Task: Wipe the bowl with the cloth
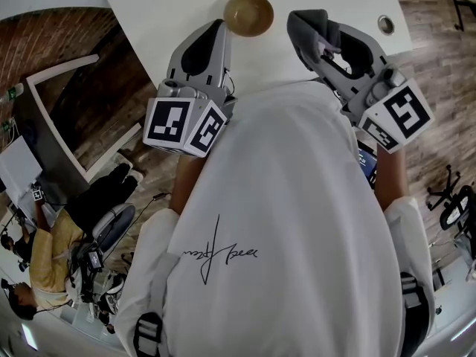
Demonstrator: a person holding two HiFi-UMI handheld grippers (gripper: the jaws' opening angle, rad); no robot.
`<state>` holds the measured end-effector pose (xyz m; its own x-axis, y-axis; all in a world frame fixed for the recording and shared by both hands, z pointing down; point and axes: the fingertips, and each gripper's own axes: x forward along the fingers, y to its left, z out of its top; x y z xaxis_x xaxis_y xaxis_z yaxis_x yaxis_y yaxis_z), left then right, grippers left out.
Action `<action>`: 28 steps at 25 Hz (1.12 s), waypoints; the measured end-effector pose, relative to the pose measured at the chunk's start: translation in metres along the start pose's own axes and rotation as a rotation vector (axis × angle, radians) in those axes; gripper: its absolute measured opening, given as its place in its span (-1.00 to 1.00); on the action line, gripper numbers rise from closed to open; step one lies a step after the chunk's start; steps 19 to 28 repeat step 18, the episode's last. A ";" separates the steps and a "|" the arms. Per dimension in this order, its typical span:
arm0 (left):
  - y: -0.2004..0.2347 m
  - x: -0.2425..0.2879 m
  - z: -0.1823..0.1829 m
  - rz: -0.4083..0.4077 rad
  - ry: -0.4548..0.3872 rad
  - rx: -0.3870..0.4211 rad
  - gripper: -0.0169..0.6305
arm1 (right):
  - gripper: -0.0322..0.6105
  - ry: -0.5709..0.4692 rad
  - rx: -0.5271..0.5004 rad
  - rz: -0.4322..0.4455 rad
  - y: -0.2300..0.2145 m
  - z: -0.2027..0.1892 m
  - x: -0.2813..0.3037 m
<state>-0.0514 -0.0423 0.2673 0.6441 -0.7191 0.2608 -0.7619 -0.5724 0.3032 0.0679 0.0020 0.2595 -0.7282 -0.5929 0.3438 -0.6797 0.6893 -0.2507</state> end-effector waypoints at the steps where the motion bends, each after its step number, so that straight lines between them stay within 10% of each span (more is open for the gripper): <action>1: -0.001 0.000 -0.001 -0.001 0.000 -0.001 -1.00 | -0.34 0.002 0.001 0.004 0.001 -0.001 -0.002; 28: -0.015 -0.002 -0.007 -0.014 0.027 -0.004 -1.00 | -0.34 -0.004 0.034 0.078 0.013 -0.004 -0.008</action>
